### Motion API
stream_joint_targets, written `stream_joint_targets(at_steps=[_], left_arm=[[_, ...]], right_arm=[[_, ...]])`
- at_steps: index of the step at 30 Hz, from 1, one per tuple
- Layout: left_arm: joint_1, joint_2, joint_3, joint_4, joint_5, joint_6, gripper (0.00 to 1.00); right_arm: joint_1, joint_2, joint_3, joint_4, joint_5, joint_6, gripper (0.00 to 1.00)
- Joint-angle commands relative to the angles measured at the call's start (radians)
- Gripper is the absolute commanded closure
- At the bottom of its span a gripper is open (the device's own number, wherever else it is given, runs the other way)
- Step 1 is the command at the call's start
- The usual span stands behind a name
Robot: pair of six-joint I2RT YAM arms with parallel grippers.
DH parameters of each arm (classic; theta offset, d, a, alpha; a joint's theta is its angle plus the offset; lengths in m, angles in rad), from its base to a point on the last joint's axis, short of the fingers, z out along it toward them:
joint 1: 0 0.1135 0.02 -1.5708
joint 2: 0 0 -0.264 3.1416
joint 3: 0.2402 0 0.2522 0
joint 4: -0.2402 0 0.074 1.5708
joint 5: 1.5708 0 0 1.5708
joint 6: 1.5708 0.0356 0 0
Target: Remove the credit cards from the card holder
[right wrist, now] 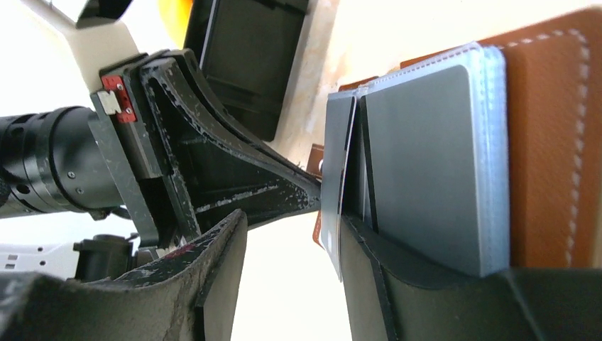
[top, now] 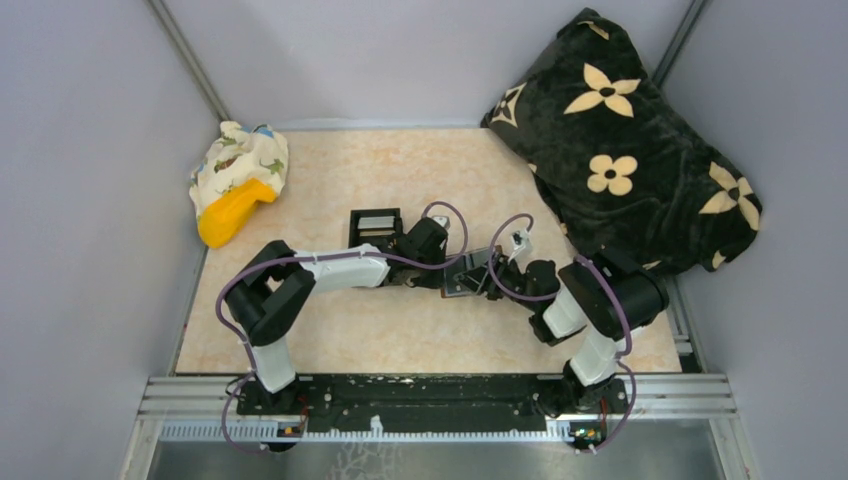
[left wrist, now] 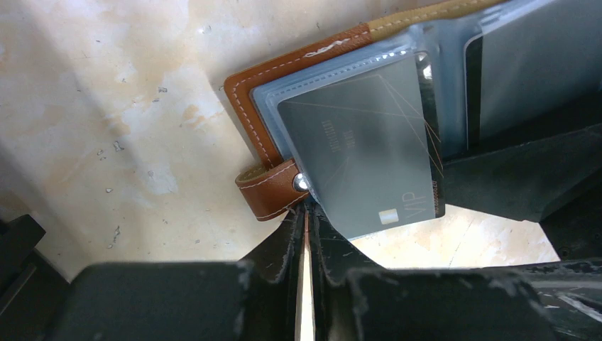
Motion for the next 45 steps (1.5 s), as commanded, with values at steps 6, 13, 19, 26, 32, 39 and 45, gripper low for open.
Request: stream_joint_targets(at_steps=[6, 13, 19, 26, 32, 39, 45], left_arm=[[0.011, 0.065, 0.009, -0.043, -0.005, 0.025, 0.88], [0.013, 0.083, 0.031, -0.05, 0.003, 0.029, 0.88], [0.013, 0.091, 0.031, -0.051, 0.003, 0.026, 0.88], [0.015, 0.094, 0.031, -0.048, 0.011, 0.024, 0.88], [0.021, 0.1, 0.029, -0.047, 0.013, 0.027, 0.88], [0.025, 0.109, 0.028, -0.037, 0.024, 0.024, 0.88], [0.031, 0.108, 0.031, -0.033, 0.031, 0.022, 0.88]], right_arm=[[0.023, 0.012, 0.025, 0.043, -0.145, -0.018, 0.52], [0.024, -0.141, 0.04, -0.17, -0.141, -0.109, 0.55], [0.023, -0.265, 0.053, -0.365, -0.107, -0.18, 0.57], [0.02, -0.27, 0.045, -0.376, -0.1, -0.186, 0.59], [0.006, -0.286, 0.035, -0.396, -0.091, -0.19, 0.59], [-0.011, -0.353, 0.033, -0.506, -0.071, -0.227, 0.59], [-0.036, -0.386, 0.013, -0.528, -0.071, -0.225, 0.6]])
